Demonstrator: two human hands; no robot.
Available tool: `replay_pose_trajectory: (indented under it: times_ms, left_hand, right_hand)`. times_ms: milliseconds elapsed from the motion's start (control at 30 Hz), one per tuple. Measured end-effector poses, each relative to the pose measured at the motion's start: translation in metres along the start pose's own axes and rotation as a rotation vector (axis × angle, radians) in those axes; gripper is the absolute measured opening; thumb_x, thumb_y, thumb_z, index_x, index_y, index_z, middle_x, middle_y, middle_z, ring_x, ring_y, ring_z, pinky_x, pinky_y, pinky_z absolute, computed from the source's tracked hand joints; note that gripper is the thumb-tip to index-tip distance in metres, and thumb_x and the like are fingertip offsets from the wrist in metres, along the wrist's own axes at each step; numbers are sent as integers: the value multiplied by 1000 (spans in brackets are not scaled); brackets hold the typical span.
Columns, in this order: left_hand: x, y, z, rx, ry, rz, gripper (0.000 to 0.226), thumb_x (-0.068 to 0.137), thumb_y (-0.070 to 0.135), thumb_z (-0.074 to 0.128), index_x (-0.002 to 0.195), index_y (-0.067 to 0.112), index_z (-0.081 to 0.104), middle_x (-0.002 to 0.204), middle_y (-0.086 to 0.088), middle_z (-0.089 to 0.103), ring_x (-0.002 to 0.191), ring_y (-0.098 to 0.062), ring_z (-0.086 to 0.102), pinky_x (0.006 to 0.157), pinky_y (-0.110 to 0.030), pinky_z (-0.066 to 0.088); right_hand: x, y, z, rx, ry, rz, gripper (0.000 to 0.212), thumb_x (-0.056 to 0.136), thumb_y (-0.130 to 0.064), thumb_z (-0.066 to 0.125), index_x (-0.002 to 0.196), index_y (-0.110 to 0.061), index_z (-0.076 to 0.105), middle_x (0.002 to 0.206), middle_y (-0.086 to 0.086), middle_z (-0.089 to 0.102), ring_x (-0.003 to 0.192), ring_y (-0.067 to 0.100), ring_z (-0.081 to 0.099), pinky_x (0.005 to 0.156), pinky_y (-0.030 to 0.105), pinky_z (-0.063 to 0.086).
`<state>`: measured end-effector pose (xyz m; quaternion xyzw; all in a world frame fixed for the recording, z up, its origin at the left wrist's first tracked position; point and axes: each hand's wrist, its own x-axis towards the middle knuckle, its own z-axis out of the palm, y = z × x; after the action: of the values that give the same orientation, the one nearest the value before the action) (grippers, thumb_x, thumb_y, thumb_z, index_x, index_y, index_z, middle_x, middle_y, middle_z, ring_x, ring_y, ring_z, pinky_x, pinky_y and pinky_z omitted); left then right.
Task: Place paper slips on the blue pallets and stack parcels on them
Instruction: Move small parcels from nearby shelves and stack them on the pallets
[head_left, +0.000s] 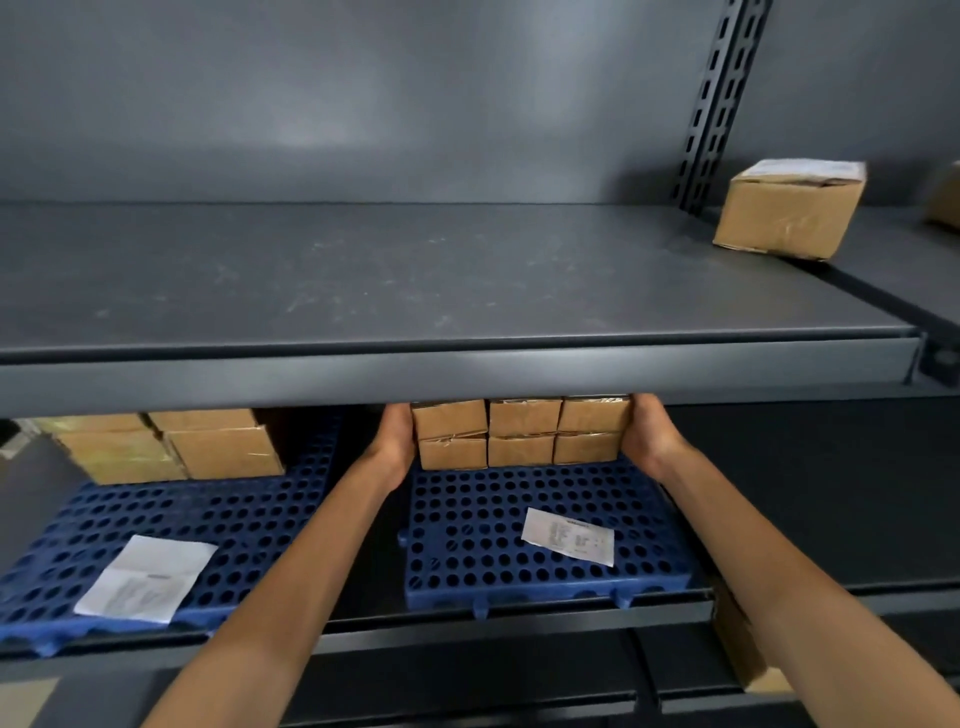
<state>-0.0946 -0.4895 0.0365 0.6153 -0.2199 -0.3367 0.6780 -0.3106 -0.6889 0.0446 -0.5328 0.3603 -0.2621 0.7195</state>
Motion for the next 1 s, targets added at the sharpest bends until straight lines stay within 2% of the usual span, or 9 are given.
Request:
replay_pose_trajectory:
  times_ms: [200,300,367,433,533,667,767,833,1000]
  left_hand:
    - [4,16,-4,63,-174,17,50,88,57,57,124,22,62,120,-4,70,113,-23,64,101,-47,45]
    - [9,15,-7,139,-114,-34,44,88,49,61,120,19,64,114,-6,72,111,-28,64,103,-52,44]
    - [8,14,-5,192,-75,-65,43,90,46,61,119,15,65,112,-9,72,111,-30,63,103,-51,44]
    - [8,15,0,197,-56,-72,41,93,42,59,119,12,65,111,-11,71,111,-31,63,103,-51,45]
    - [5,22,6,199,-65,-101,43,93,45,56,120,12,65,113,-12,71,111,-32,63,103,-51,46]
    - [-3,31,12,265,-118,-116,38,96,42,52,114,11,67,113,-17,70,110,-35,63,101,-51,46]
    - [-7,42,13,253,-135,-153,29,95,32,55,114,12,66,112,-15,70,107,-30,65,87,-40,51]
    - [-10,50,12,243,-141,-186,38,90,32,63,121,11,62,115,-15,70,105,-29,67,83,-37,51]
    - [-14,59,10,270,-76,-197,41,89,30,66,124,8,61,120,-17,68,109,-30,65,92,-41,51]
  right_hand:
    - [3,-20,-10,-15,-47,-88,29,98,-35,49,113,-18,66,111,8,72,103,23,66,94,40,50]
    - [10,-19,-11,-82,-20,-66,23,98,-27,53,112,-15,66,112,9,71,102,22,65,97,40,50]
    - [16,-12,-14,-166,4,-33,33,94,-31,57,120,-12,64,118,14,69,106,27,66,98,45,51]
    - [19,-8,-15,-191,-2,-15,40,89,-37,62,121,-13,63,116,14,70,104,29,68,94,45,54]
    - [10,-16,-8,-201,-38,-24,33,92,-34,59,117,-12,66,109,13,72,100,29,68,86,41,55]
    - [3,-22,-5,-190,-73,-1,25,98,-24,49,111,-13,68,110,15,72,100,29,68,92,43,53]
    - [-2,-27,-2,-215,-94,-6,31,92,-30,58,118,-14,65,110,12,73,106,28,67,96,45,50]
    - [-4,-30,-3,-212,-109,-7,36,87,-31,64,120,-15,64,111,10,73,107,28,66,97,46,50]
    - [-8,-36,-4,-196,-124,-6,32,90,-35,62,117,-18,64,118,9,69,111,26,63,104,47,44]
